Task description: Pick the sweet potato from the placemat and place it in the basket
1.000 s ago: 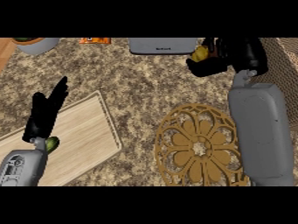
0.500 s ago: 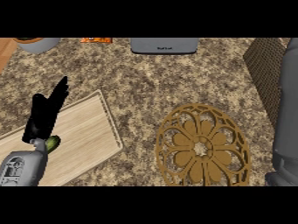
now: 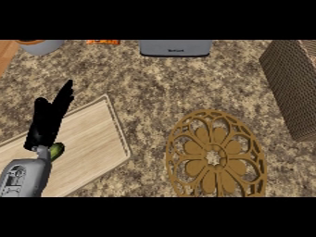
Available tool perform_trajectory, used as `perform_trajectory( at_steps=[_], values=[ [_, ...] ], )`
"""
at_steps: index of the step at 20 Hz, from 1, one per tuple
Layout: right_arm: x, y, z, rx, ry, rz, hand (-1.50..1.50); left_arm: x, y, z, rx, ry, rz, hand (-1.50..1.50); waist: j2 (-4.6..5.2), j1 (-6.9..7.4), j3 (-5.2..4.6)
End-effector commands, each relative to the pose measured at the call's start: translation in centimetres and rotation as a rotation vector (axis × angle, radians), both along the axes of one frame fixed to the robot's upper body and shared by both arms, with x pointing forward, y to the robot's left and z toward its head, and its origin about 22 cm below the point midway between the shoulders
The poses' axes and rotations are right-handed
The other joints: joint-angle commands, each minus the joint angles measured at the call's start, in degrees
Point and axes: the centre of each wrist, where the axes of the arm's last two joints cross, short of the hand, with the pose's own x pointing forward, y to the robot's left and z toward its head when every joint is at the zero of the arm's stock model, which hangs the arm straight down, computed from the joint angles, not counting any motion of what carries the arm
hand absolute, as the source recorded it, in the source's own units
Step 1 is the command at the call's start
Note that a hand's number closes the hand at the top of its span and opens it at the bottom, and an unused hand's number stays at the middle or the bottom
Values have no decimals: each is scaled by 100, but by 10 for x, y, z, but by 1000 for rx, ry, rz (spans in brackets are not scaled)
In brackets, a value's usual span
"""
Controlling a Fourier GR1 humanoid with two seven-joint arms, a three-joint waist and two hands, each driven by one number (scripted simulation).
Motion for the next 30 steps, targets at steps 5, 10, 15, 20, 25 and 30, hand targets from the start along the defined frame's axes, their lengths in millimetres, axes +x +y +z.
perform_trajectory(
  at_steps=[5,10,15,20,25,30],
  values=[
    [24,-74,1,-142,127,-156,150,-5,11,-2,-2,-9,-9,0,26,79,2],
    [25,-124,-26,-194,155,-226,150,6,4,4,0,-6,-17,0,21,27,5],
    [14,-183,-46,-186,151,-152,150,0,-7,-8,11,10,-7,0,35,51,9],
    [20,-194,-67,-136,152,-94,150,5,-18,0,-16,-10,-9,0,23,49,8],
    [12,-227,-109,-163,212,-99,150,6,-1,-7,12,-3,-11,0,52,91,12],
    [18,-227,-135,-25,255,-85,150,1,-6,-6,-24,10,-31,0,50,125,14]
  ],
)
